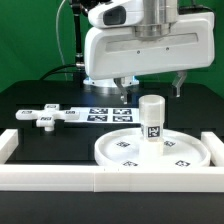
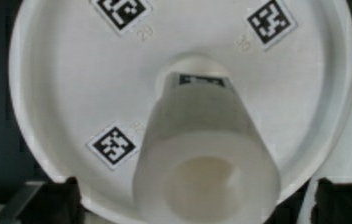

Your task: Assemble round table

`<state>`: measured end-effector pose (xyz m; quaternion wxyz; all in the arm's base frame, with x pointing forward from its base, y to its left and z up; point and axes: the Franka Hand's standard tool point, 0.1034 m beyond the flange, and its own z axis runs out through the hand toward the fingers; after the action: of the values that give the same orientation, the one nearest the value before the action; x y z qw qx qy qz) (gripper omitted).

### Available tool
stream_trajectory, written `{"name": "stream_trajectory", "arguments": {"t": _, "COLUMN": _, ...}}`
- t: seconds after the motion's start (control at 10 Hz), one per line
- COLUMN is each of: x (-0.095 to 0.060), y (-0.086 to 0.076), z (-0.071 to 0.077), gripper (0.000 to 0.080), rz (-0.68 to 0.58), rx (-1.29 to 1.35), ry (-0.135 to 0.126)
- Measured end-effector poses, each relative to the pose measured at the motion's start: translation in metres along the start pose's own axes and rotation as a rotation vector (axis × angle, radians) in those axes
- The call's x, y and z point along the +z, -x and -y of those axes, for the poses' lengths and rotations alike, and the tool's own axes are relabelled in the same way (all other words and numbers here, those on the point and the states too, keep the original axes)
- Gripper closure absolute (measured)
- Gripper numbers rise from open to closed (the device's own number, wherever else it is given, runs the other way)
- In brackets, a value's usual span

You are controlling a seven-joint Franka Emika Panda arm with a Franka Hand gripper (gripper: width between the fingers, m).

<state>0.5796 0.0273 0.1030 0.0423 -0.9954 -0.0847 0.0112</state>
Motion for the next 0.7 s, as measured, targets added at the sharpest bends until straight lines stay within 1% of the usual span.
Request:
{"name": "stream_trajectory", "arguments": {"t": 0.4, "x": 0.0090, "y": 0.0031, "z": -0.0008, "gripper": 0.0150, "rz": 0.010, "rx": 0.001, "ry": -0.001}}
{"name": "stream_trajectory", "arguments": {"t": 0.5, "x": 0.0105, "y": 0.0031, "z": 0.0021, "gripper": 0.0150, "rz": 0.009, "rx": 0.002, "ry": -0.001}}
{"name": "stream_trajectory", "arguments": {"t": 0.6, "x": 0.0113, "y": 0.0029, "z": 0.0064, "gripper": 0.0263, "rz": 0.008, "rx": -0.004, "ry": -0.001}}
{"name": "stream_trajectory", "arguments": {"t": 0.7, "x": 0.0113, "y": 0.0029, "z": 0.0060, "gripper": 0.0263, "rz": 0.008, "rx": -0.007, "ry": -0.001}}
